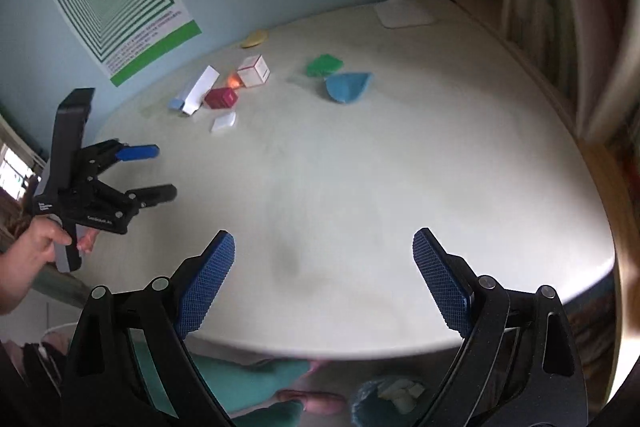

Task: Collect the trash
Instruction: 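Move both open tools back over the table toward the remaining trash, then grasp the white card with the left tool while the right tool grasps the blue sponge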

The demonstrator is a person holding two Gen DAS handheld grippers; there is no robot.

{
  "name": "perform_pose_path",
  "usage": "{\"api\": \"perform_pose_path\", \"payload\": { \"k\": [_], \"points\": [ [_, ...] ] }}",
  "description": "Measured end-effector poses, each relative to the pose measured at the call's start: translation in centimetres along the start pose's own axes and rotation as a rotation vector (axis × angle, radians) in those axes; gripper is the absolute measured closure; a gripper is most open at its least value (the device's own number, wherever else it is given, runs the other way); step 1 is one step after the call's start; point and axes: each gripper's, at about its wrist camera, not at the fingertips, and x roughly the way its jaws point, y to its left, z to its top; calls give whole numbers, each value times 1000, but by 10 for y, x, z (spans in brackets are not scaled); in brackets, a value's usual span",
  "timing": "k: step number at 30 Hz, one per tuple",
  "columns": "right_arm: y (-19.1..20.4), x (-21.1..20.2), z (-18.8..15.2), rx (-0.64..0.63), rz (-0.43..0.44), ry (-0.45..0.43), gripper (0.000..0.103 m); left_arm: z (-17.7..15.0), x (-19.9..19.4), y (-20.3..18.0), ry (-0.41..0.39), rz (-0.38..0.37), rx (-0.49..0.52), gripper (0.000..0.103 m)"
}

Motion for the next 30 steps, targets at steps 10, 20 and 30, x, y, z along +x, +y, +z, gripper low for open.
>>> {"api": "perform_pose_path", "payload": {
  "k": [10,20,30],
  "points": [
    [3,103,78,-86,-102,144,13,22,47,69,31,69,3,7],
    [-11,176,124,-16,-179,217,13,31,80,82,57,69,102,12],
    [-13,210,149,-35,-242,225,14,47,96,98,53,-31,42,40]
  ]
}}
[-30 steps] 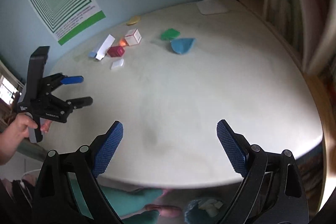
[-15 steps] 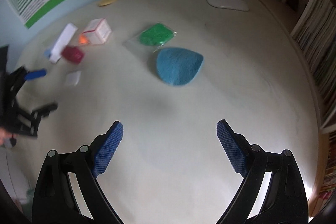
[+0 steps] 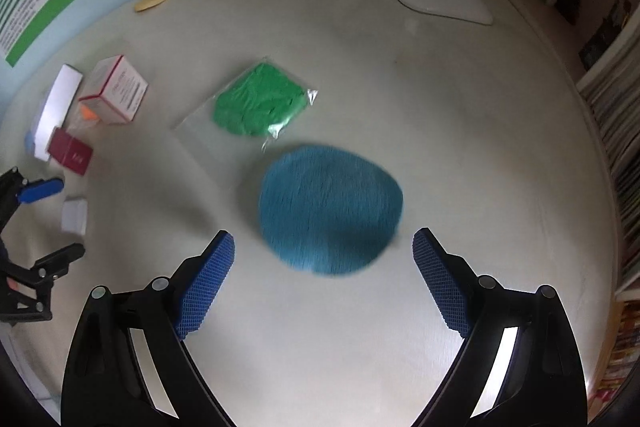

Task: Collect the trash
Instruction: 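Grasp the white card with the left tool while the right tool grasps the blue sponge, then carry the white card and blue sponge with both tools to the wastebasket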

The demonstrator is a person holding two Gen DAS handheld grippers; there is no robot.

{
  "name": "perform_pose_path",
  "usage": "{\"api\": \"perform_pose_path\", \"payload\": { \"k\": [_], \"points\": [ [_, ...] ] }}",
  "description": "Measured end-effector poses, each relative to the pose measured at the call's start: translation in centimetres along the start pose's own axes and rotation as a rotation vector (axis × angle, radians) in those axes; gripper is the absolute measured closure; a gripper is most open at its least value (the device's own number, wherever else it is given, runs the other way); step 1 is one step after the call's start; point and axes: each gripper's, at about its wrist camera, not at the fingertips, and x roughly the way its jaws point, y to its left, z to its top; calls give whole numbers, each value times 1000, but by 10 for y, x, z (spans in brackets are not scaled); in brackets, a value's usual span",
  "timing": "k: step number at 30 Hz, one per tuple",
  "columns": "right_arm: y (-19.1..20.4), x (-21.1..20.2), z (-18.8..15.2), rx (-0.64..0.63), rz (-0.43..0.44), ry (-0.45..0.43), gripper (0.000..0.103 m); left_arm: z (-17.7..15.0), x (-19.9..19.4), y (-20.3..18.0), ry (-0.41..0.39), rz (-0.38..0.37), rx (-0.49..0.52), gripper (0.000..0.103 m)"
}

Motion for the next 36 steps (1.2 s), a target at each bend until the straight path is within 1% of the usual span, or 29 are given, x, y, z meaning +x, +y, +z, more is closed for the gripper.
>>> {"api": "perform_pose_path", "payload": {
  "k": [2,3,4,6,8,12,17,21,25,30,31,33,34,36],
  "points": [
    [2,5,6,7,-2,-3,15,3,-1,-2,-2,-5,15,50],
    [3,6,8,4,-5,-8,21,4,-2,-3,-2,-9,20,59],
    [3,7,9,0,-4,-6,28,5,-2,-4,2,-12,24,66],
    [4,5,11,-8,7,-13,35,7,-3,-5,6,-30,16,73],
    [4,2,10,-24,-2,-22,36,7,-3,-4,10,-55,-14,73],
    [3,-13,1,-46,30,-53,36,4,-9,-4,8,-76,-34,73],
    [-5,-45,-20,-50,88,-108,36,4,-27,-20,-14,-79,-15,73],
    [-14,-75,-43,-39,122,-159,36,10,-44,-45,-44,-93,34,73],
    [-32,-108,-79,-1,144,-206,36,16,-57,-75,-63,-96,97,73],
    [-62,-142,-139,77,131,-248,36,22,-65,-133,-69,-147,213,73],
    [-69,-149,-155,100,129,-256,36,21,-65,-143,-66,-159,231,73],
    [-80,-161,-187,141,106,-265,36,18,-64,-175,-55,-185,294,73],
    [-86,-168,-209,167,93,-272,36,13,-66,-185,-50,-199,317,73],
    [-95,-178,-244,206,59,-274,36,5,-64,-221,-33,-235,386,73]
  ]
}}
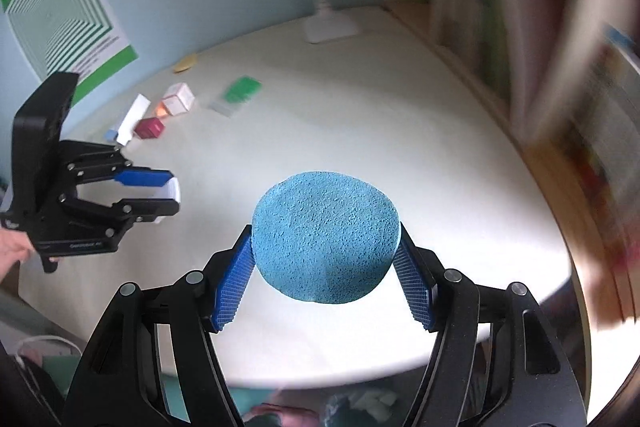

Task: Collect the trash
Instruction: 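Carry the white card and blue sponge with both tools to the wastebasket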

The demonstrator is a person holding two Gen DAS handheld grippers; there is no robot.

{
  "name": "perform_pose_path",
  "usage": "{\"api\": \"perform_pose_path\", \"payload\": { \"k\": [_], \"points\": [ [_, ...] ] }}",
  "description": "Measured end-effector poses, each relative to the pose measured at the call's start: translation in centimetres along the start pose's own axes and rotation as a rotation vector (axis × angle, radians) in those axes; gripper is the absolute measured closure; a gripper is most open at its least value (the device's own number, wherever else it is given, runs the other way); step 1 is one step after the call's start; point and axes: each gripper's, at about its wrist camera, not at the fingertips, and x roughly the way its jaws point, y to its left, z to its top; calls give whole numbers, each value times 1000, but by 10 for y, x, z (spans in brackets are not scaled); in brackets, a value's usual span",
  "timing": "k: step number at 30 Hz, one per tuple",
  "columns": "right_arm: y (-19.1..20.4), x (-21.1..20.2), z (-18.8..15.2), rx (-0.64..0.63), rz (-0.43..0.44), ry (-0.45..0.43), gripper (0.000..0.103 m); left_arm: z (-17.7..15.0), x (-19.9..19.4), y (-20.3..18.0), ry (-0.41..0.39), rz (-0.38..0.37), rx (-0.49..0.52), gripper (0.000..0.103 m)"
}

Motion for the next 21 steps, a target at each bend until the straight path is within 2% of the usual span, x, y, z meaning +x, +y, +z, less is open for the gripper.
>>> {"api": "perform_pose_path", "payload": {
  "k": [10,15,21],
  "points": [
    [-60,-76,-183,252,-137,64,36,-9,36,-171,92,-195,284,73],
    [-74,-83,-262,385,-154,116,36,-28,67,-251,169,-276,406,73],
    [-85,-61,-351,528,-138,188,36,-64,116,-318,277,-333,504,73]
  ]
}}
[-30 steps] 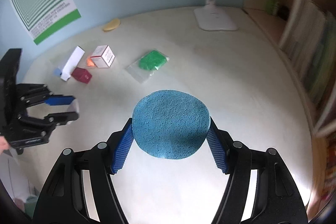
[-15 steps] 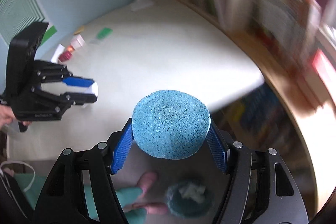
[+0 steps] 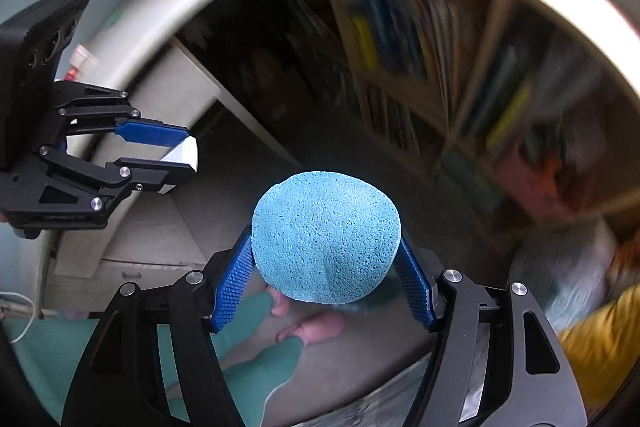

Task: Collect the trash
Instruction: 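Carry the white card and blue sponge with both tools to the wastebasket, then open both tools to drop the card and sponge into the wastebasket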

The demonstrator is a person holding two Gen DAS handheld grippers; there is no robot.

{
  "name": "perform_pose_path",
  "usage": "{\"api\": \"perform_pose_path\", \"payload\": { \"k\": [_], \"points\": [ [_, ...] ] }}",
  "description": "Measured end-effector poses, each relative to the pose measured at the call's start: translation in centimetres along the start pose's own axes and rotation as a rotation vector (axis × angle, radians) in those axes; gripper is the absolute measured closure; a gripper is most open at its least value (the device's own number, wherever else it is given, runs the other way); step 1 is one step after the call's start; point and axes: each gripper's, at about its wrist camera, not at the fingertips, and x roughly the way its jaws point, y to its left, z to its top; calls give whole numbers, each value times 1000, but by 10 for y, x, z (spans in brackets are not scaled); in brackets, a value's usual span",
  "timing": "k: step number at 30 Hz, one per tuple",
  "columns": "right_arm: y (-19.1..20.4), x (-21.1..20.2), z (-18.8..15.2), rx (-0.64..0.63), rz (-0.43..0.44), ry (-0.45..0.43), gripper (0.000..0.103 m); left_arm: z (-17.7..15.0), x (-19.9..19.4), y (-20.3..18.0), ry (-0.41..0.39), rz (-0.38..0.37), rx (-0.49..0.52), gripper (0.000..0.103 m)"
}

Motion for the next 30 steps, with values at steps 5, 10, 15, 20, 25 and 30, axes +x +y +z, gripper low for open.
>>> {"api": "perform_pose_path", "payload": {
  "k": [5,10,15,20,25,30],
  "points": [
    [-31,43,-37,123,27,52,36,4,74,-18,109,-26,18,73],
    [-50,81,-58,179,52,86,36,9,139,-29,192,-33,31,73],
    [-63,107,-63,188,62,100,35,9,168,-34,220,-28,43,70],
    [-77,111,-65,229,57,120,18,10,179,-31,251,19,22,31],
    [-86,99,-66,234,57,115,17,6,164,-22,246,21,-2,31],
    [-89,85,-62,225,74,99,17,4,148,-20,223,7,-16,31]
  ]
}}
